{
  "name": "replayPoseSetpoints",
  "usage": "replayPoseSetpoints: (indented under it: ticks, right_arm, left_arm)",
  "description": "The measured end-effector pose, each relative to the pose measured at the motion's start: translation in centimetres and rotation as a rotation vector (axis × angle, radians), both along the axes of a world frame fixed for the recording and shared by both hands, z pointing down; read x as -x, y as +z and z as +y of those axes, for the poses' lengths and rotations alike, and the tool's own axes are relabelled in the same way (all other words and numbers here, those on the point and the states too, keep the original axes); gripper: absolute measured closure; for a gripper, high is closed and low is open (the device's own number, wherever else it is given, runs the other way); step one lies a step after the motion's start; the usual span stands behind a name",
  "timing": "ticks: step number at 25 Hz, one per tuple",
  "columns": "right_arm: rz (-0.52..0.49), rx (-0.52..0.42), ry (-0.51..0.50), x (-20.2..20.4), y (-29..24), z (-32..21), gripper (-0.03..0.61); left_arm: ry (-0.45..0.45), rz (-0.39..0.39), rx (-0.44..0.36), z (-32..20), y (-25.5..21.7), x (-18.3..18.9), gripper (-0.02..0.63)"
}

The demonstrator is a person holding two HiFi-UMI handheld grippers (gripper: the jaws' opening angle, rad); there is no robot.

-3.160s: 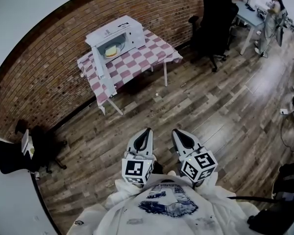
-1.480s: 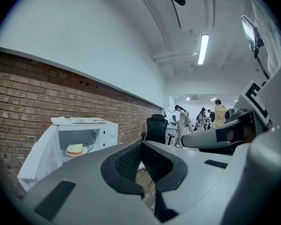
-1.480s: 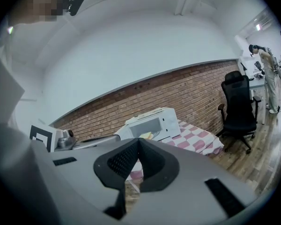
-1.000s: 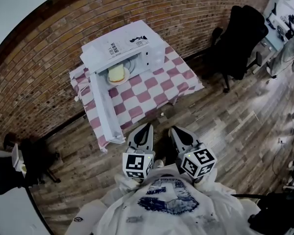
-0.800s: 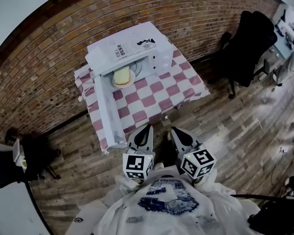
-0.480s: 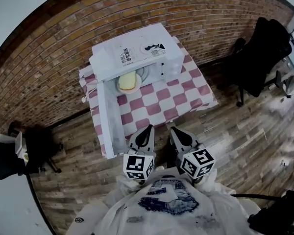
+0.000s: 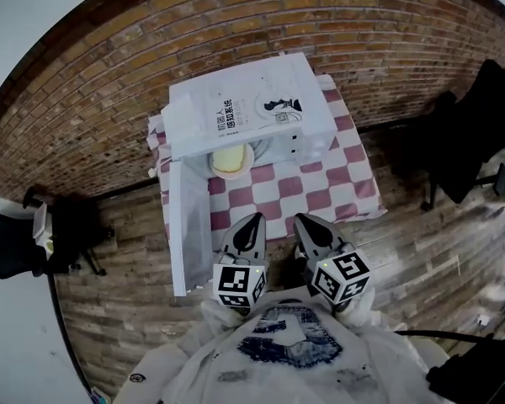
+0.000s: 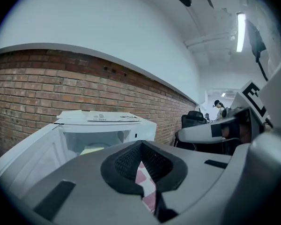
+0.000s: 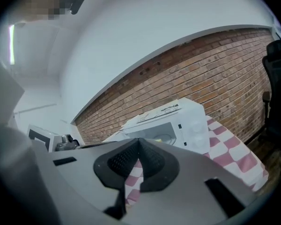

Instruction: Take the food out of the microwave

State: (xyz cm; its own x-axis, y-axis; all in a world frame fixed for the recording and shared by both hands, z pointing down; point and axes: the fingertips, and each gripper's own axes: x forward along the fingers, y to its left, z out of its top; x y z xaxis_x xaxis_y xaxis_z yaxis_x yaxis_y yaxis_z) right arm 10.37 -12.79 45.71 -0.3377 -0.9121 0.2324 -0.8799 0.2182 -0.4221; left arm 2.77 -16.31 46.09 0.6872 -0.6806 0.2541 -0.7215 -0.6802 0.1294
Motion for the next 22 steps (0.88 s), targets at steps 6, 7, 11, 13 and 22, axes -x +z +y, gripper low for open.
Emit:
replayPoseSetpoints:
  ticks: [6, 7, 11, 13, 22]
  right_arm:
    - [-0.009, 0.014, -0.083, -1.9, 0.2, -3.8, 0.565]
    - [-0.01, 0.018, -0.095, -2.3, 0.4, -4.3, 0.565]
    - [-0.022, 0.029, -0.148, -3.2, 0.7, -6.1, 0.565]
    - [-0.028, 0.031, -0.173, -3.5, 0.9, -6.9, 0.565]
    - [-0.015, 0.031, -0.229, -6.2, 1.3, -10.4, 0.565]
  left_arm:
    - [-0.086, -0.012, 0.01, -3.3, 0.1, -1.6, 0.606]
    - [-0.098, -0.014, 0.015, -3.7, 0.3, -1.9, 0.606]
    - [-0.153, -0.028, 0.03, -5.1, 0.7, -2.6, 0.606]
    - [-0.179, -0.038, 0.03, -5.8, 0.8, -2.8, 0.606]
    - [-0.267, -0.061, 0.016, -9.1, 1.7, -4.0, 0.606]
